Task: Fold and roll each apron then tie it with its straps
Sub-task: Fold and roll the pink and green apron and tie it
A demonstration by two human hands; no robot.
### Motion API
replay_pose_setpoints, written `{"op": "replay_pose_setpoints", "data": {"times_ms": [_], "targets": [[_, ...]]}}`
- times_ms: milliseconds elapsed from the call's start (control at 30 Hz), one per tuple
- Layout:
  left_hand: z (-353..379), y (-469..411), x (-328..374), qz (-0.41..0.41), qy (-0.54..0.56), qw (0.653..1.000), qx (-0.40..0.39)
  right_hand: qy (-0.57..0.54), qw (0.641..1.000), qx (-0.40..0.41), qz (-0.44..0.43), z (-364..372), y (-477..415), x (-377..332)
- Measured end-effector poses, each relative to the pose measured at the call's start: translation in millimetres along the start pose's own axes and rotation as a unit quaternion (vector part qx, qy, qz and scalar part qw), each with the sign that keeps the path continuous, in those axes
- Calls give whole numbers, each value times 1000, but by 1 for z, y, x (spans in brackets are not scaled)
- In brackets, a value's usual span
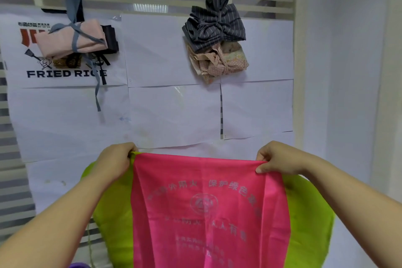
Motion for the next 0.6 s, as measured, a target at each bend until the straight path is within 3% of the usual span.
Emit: {"op": "replay_pose_setpoints", "data": {"times_ms": [133, 300, 500, 600], "targets": [[-1, -3, 19, 27, -50, 993, 100, 67, 998, -22, 4, 9, -3, 5], [-2, -10, 24, 44, -65, 986, 147, 68, 996, -64, 7, 19, 2, 12], [-1, -9, 21, 47, -82, 986, 138, 80, 992, -94, -12, 25, 11, 3], [6, -3, 13, 51, -77, 993, 77, 107, 990, -91, -14, 23, 13, -2]]}}
Point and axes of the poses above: each hand's wrist, its own y-axis away from the middle knuckle, its own z-axis out of the palm, x = y × z, the point moved 1 cm from there along -y, towards the middle knuckle, and after that the axes turned 5 degrees about y, right-handed, at the moved point
